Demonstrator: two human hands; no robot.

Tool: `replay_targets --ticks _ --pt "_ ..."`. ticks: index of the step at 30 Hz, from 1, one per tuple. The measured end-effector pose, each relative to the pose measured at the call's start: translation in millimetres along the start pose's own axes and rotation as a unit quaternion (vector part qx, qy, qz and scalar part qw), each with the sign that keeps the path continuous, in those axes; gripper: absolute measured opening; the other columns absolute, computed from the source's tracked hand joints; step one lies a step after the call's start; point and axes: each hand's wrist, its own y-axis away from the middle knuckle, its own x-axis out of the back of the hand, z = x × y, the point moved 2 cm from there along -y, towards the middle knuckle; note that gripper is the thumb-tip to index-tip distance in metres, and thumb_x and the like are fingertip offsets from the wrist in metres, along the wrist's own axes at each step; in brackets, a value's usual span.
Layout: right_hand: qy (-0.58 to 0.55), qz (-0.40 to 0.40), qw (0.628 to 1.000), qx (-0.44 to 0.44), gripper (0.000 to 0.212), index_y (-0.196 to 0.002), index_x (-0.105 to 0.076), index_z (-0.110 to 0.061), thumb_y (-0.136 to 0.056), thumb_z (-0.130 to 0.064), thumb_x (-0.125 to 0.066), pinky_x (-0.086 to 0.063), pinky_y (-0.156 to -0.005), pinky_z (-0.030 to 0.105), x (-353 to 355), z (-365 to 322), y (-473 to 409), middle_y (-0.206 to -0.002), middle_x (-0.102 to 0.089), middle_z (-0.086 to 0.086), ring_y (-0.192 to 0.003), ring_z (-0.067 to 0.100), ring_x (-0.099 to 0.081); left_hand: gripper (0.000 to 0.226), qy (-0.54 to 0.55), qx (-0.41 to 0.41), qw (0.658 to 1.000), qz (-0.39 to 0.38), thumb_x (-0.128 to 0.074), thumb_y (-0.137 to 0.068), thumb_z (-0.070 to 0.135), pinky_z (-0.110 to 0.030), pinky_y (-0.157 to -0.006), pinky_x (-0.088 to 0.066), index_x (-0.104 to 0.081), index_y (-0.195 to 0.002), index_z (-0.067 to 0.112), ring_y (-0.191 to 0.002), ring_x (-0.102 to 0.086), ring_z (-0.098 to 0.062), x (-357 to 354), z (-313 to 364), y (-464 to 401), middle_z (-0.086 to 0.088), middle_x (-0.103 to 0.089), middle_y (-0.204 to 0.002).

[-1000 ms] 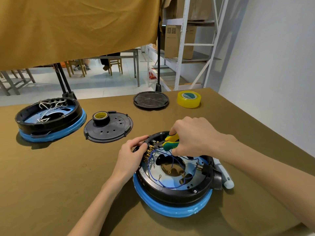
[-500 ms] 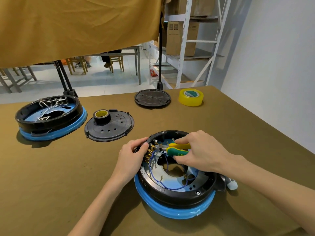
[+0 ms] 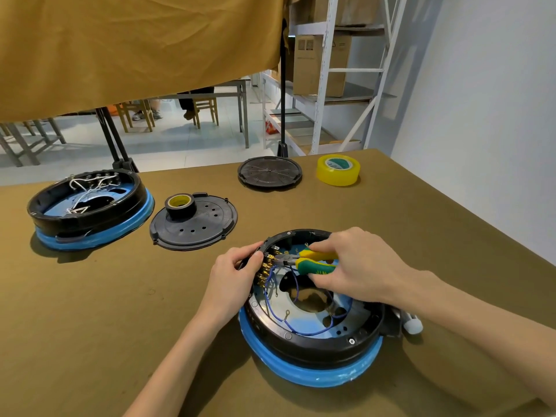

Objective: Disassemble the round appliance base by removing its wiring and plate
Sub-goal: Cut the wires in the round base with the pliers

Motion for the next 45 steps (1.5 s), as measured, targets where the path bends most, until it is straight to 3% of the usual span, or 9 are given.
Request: replay_targets --ticks 3,7,11,16,20,24,29,33,45 --pt "0.087 0.005 0.996 0.035 0.05 -0.129 -0.068 -0.035 -0.086 -0.059 -0.063 -0.049 -0.064 0.027 1 -8 0 -0.1 -0.069 -0.009 -0.084 0.013 -0.063 0.034 0.003 0.001 1.0 0.001 -0.058 -0.104 0.028 -0.044 -0.107 -0.049 -0.066 -0.136 0.024 -0.121 -0.059 -0.012 0 -1 0 0.004 -0.066 -0.126" --pt "-0.031 -0.056 0.998 -0.017 0.053 -0.126 -0.072 -0.029 -0.079 -0.054 -0.076 -0.057 -0.074 0.033 14 -4 -7 -0.104 -0.073 -0.008 -0.086 0.01 -0.064 0.033 0.007 0.001 1.0 0.002 -0.058 -0.103 0.027 -0.045 -0.107 -0.05 -0.066 -0.136 0.025 -0.12 -0.06 -0.013 -1 -1 0 0.003 -0.066 -0.126" --pt "0.124 0.001 0.992 0.035 0.042 -0.118 -0.071 -0.033 -0.085 -0.058 -0.062 -0.05 -0.063 0.031 9 -18 -3 -0.089 -0.065 -0.007 -0.077 0.016 -0.06 0.033 0.011 0.002 1.0 0.005 -0.059 -0.103 0.027 -0.045 -0.106 -0.05 -0.067 -0.135 0.025 -0.121 -0.06 -0.013 -1 -1 -1 0.002 -0.066 -0.127" --pt "-0.016 -0.05 0.998 -0.046 0.055 -0.126 -0.072 -0.03 -0.078 -0.057 -0.075 -0.051 -0.066 0.03 14 -10 -7 -0.103 -0.071 -0.003 -0.081 0.014 -0.063 0.032 0.011 -0.004 1.0 0.007 -0.06 -0.103 0.026 -0.037 -0.104 -0.05 -0.068 -0.134 0.025 -0.12 -0.061 -0.013 0 -2 -1 0.003 -0.067 -0.125" --pt "0.137 0.008 0.99 0.027 0.046 -0.125 -0.067 -0.033 -0.086 -0.058 -0.061 -0.044 -0.06 0.029 4 -21 2 -0.088 -0.059 -0.008 -0.075 0.018 -0.057 0.031 0.013 -0.002 1.0 0.008 -0.061 -0.103 0.026 -0.038 -0.104 -0.05 -0.069 -0.133 0.024 -0.119 -0.061 -0.013 -1 -2 -2 0.003 -0.067 -0.125" --pt "-0.01 -0.042 0.998 -0.049 0.053 -0.124 -0.073 -0.03 -0.078 -0.056 -0.074 -0.047 -0.064 0.028 13 -13 -4 -0.1 -0.069 -0.004 -0.079 0.015 -0.061 0.032 0.004 -0.008 1.0 0.007 -0.06 -0.103 0.027 -0.029 -0.099 -0.047 -0.068 -0.134 0.025 -0.119 -0.06 -0.011 0 -2 -1 0.005 -0.067 -0.126" --pt "0.129 0.001 0.992 0.011 0.044 -0.118 -0.07 -0.03 -0.085 -0.057 -0.061 -0.054 -0.065 0.032 5 -26 4 -0.093 -0.066 -0.005 -0.08 0.02 -0.064 0.031 0.001 -0.01 1.0 0.004 -0.06 -0.103 0.03 -0.023 -0.09 -0.046 -0.068 -0.133 0.028 -0.117 -0.059 -0.007 0 -3 -2 0.008 -0.066 -0.123" --pt "-0.003 -0.049 0.997 -0.062 0.056 -0.124 -0.072 -0.029 -0.076 -0.057 -0.076 -0.056 -0.069 0.031 15 -14 -5 -0.105 -0.071 -0.005 -0.082 0.013 -0.065 0.032 -0.006 -0.012 1.0 0.001 -0.059 -0.103 0.031 -0.017 -0.084 -0.043 -0.067 -0.134 0.028 -0.114 -0.058 -0.003 0 -4 -2 0.008 -0.065 -0.123" --pt "0.074 0.004 0.997 -0.027 0.062 -0.134 -0.066 -0.033 -0.079 -0.062 -0.068 -0.053 -0.067 0.03 10 -15 0 -0.1 -0.072 -0.005 -0.078 0.016 -0.063 0.033 0.017 -0.004 1.0 0.006 -0.06 -0.103 0.028 -0.028 -0.095 -0.048 -0.067 -0.135 0.025 -0.117 -0.06 -0.009 -1 -5 -2 0.006 -0.066 -0.123"
